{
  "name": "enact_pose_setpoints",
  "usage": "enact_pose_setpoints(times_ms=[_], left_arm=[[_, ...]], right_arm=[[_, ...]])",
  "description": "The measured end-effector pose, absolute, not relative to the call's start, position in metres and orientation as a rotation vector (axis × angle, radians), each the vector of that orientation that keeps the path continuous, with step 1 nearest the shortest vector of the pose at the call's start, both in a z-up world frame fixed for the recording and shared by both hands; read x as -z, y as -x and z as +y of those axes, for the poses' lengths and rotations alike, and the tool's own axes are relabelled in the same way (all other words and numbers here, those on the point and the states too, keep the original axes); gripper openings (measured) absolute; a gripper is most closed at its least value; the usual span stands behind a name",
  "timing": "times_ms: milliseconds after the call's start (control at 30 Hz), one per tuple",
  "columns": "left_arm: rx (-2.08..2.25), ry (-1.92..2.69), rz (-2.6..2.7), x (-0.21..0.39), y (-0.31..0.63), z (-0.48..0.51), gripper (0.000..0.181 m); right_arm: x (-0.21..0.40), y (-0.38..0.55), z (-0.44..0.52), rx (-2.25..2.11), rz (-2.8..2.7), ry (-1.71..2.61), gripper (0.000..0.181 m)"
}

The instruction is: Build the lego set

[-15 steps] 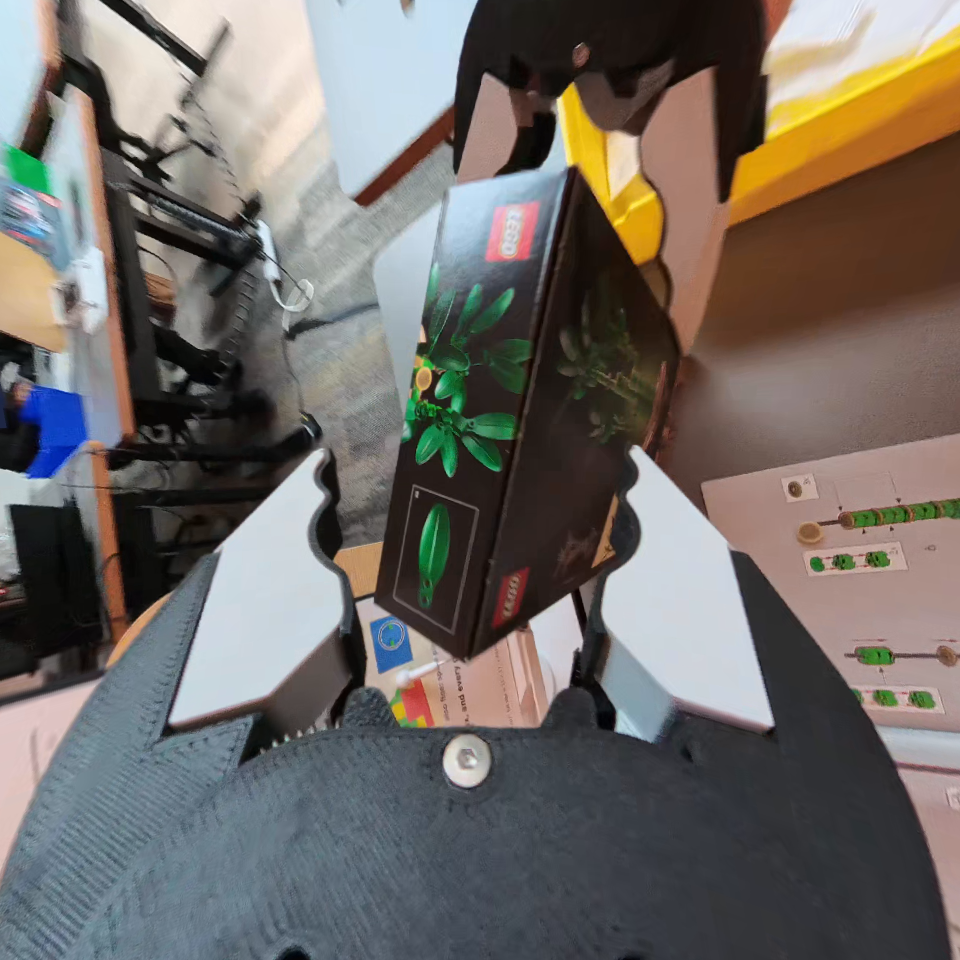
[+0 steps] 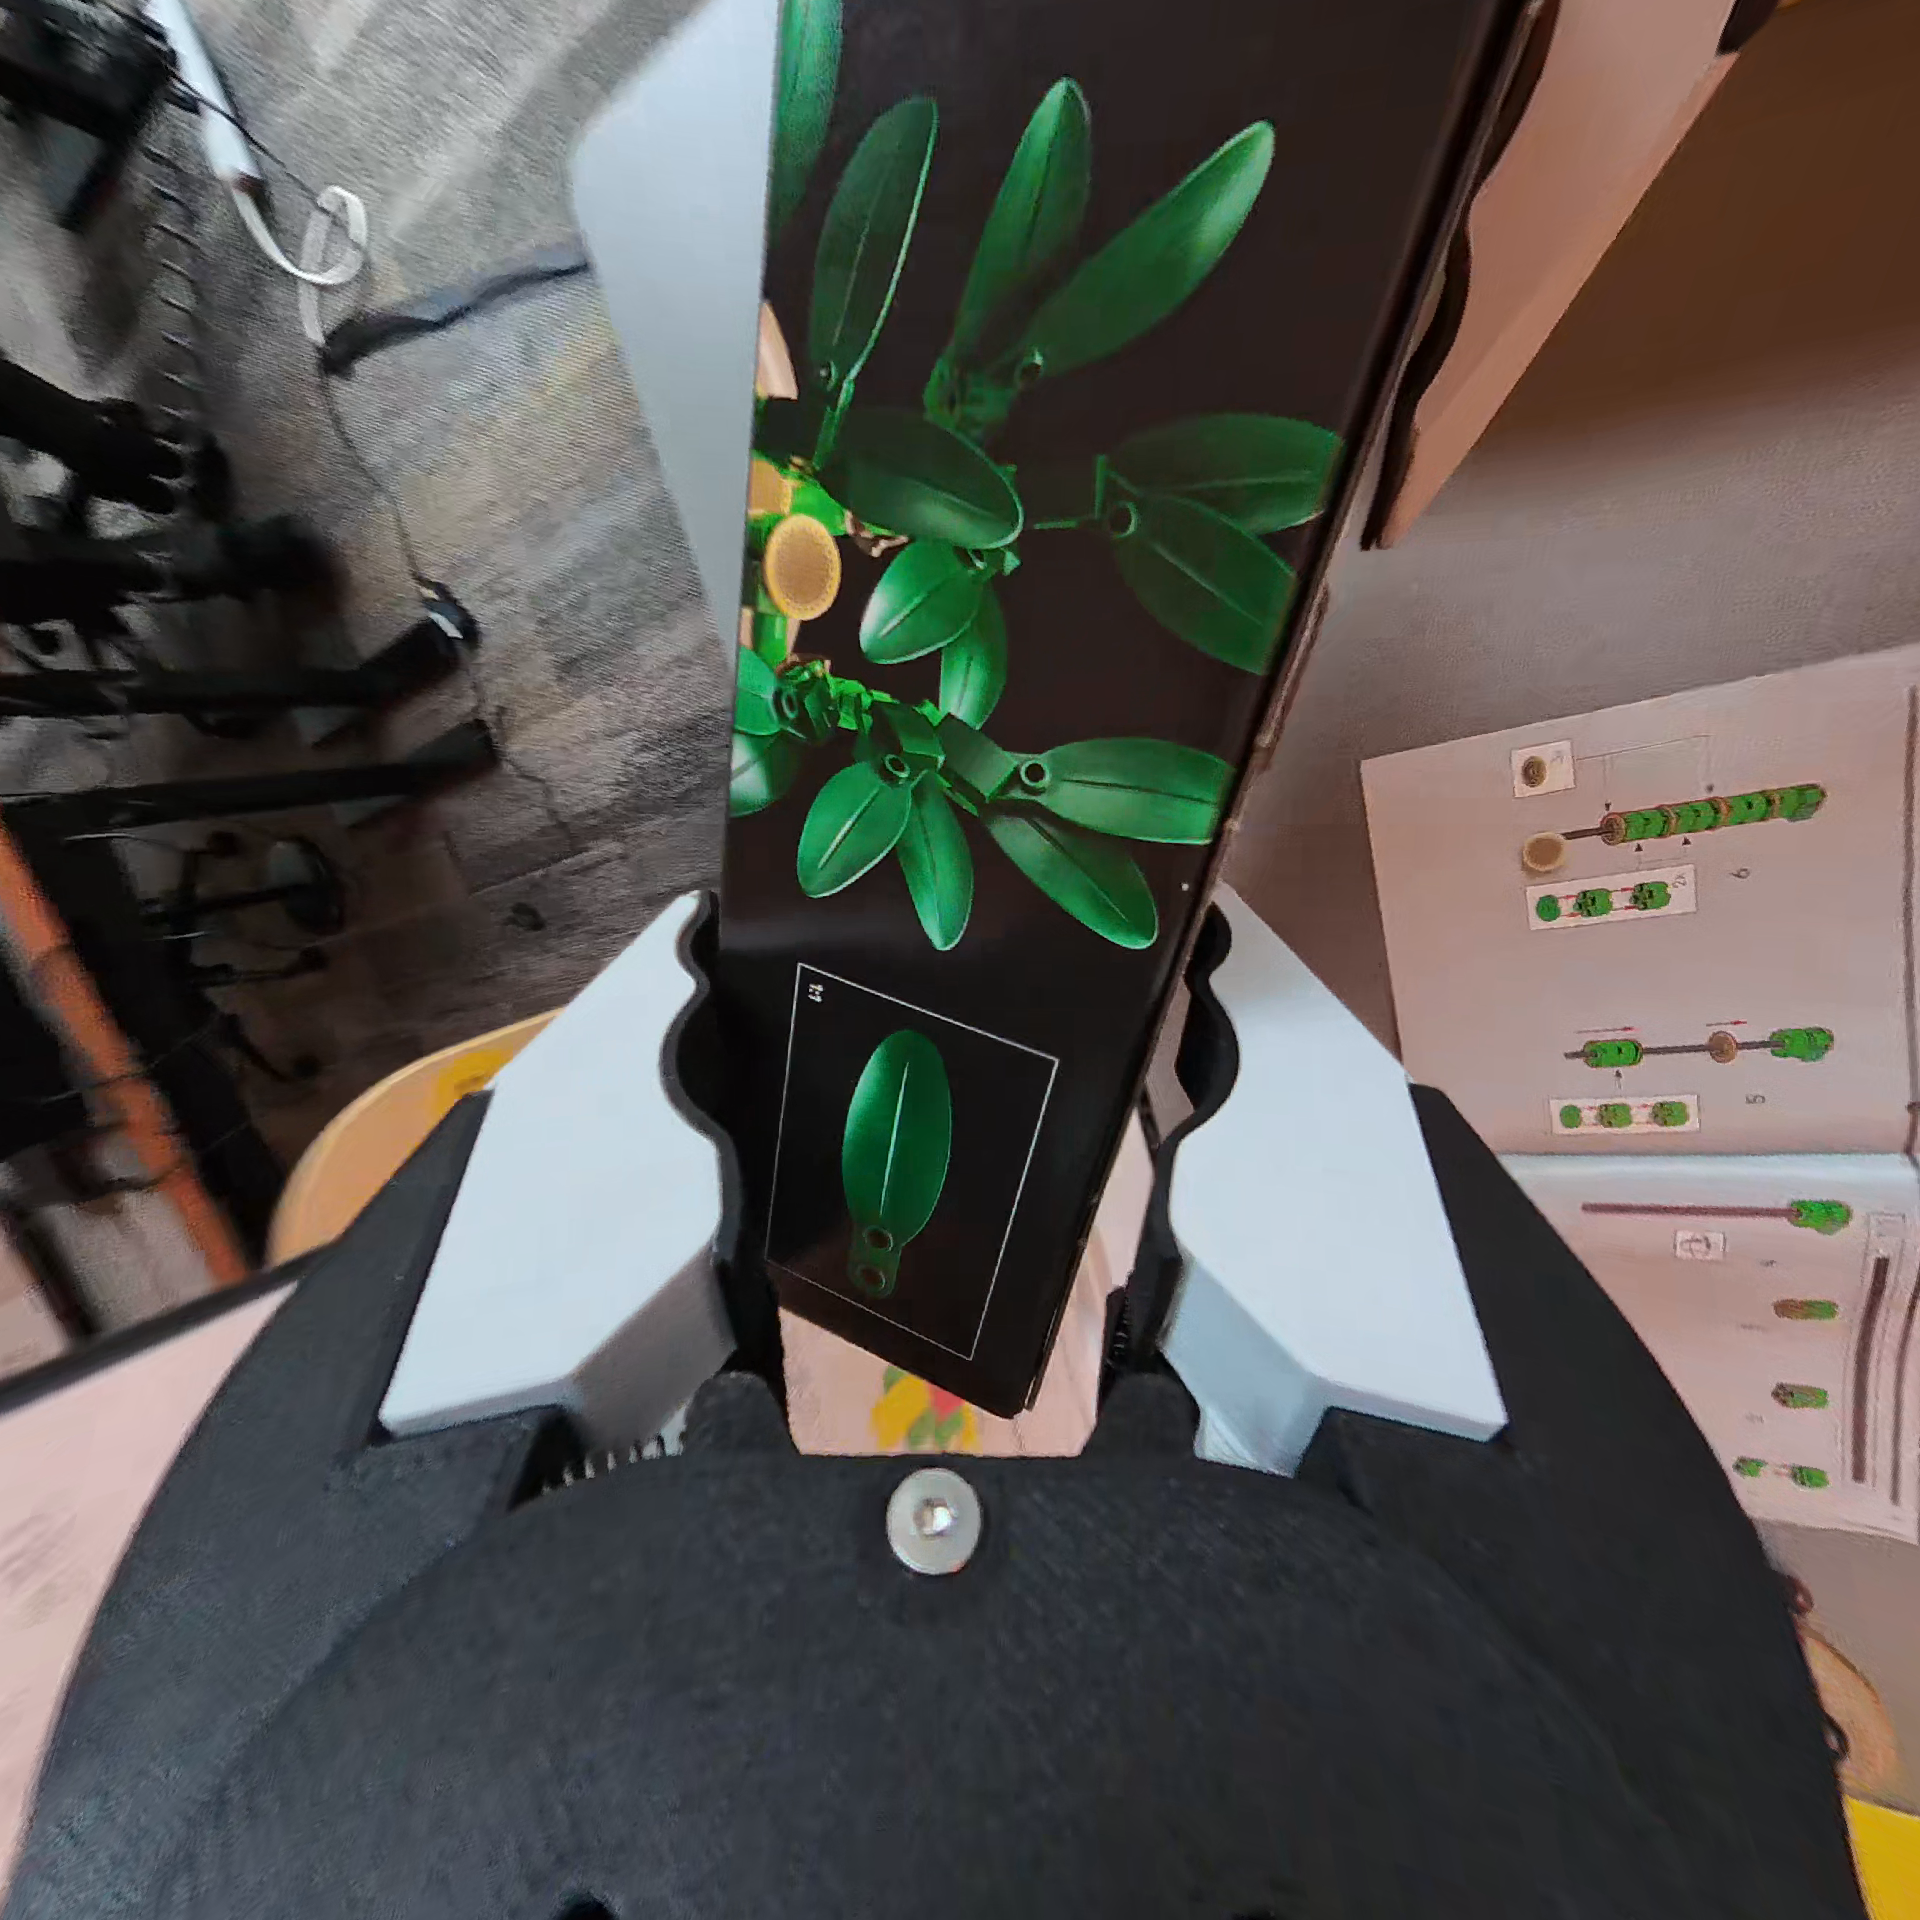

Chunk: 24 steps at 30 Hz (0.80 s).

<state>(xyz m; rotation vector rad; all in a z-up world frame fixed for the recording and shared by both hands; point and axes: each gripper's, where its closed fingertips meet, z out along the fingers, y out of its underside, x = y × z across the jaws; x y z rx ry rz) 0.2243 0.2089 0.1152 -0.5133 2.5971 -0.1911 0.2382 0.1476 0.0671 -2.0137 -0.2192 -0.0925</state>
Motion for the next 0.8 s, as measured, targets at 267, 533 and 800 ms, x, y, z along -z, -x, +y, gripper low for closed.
enact_pose_setpoints(times_ms=[267,533,800], left_arm=[[0.199,0.411,2.310,-0.346,-0.166,0.156,0.088],[0.219,0.477,2.396,-0.280,-0.169,0.152,0.087],[0.245,0.651,2.572,-0.117,-0.207,0.184,0.087]], right_arm=[[-0.305,-0.192,0.101,0.361,-0.402,1.910,0.085],[-0.249,-0.190,0.092,0.277,-0.389,1.966,0.086],[-0.086,-0.225,0.121,0.025,-0.339,2.045,0.086]])
